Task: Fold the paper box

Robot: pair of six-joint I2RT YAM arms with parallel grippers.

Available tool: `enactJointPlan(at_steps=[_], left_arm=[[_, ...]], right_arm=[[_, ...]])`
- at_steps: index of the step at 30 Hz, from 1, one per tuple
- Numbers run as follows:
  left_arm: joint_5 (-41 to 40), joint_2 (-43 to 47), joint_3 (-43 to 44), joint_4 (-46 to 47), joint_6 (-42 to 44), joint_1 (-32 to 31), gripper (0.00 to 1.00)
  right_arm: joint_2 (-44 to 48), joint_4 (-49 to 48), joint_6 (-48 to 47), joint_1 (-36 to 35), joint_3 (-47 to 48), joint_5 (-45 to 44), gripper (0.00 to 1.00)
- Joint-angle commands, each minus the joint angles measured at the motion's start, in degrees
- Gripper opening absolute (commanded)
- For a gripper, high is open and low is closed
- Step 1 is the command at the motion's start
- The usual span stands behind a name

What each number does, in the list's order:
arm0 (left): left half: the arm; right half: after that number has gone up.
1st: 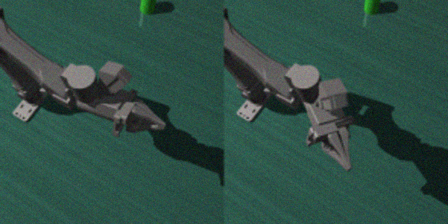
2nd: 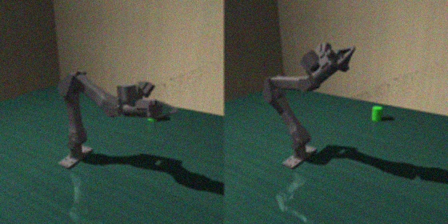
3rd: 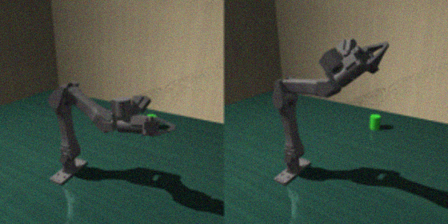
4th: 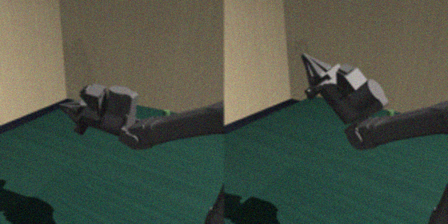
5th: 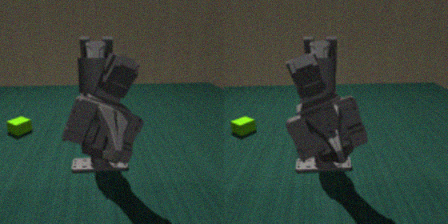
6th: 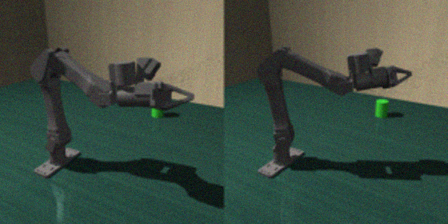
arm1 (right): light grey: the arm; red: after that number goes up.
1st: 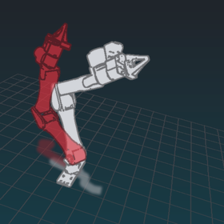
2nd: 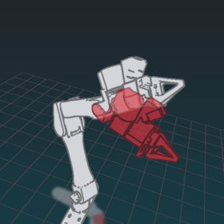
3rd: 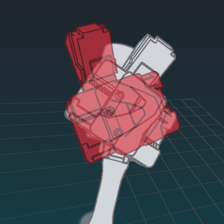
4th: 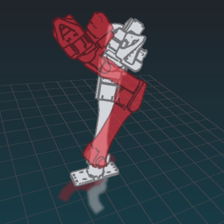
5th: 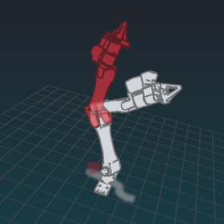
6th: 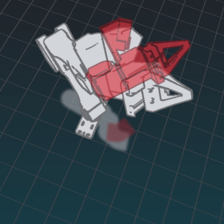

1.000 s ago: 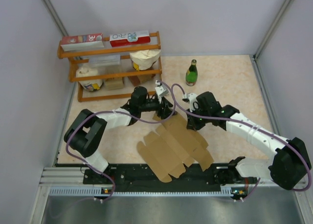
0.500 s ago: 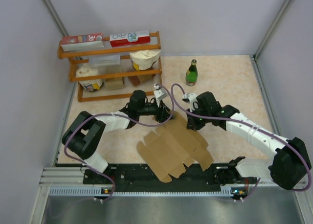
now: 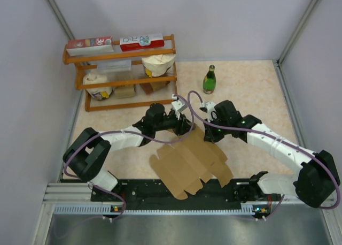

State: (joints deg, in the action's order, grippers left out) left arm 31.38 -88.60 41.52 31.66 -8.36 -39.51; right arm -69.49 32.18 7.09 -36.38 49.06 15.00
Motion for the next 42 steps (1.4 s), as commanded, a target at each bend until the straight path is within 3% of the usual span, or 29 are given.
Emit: enactJointPlan(at_steps=[1, 7, 14, 30, 42], left_arm=[[-5.97, 1.94, 0.67, -2.47, 1.94, -1.80, 0.40], [-11.24, 2.55, 1.55, -6.08, 2.74, -4.00, 0.36], [-20.99, 3.52, 2.34, -6.96, -2.01, -7.25, 0.26], [-38.04, 2.90, 4.80, -9.16, -5.09, -14.45, 0.19], [-54.04, 1.41, 9.19, -13.90, -6.84, -21.31, 0.25]], right_arm=[[1.38, -2.48, 1.08, -0.88, 0.51, -0.41, 0.00], [1.64, -2.48, 1.43, -0.80, 0.51, -0.59, 0.00], [1.73, -2.91, 2.13, -0.80, 0.42, -0.68, 0.00], [1.82, -3.27, 2.93, -0.71, 0.16, -0.85, 0.00], [1.12, -4.24, 4.68, -0.80, 0.34, -0.94, 0.00]])
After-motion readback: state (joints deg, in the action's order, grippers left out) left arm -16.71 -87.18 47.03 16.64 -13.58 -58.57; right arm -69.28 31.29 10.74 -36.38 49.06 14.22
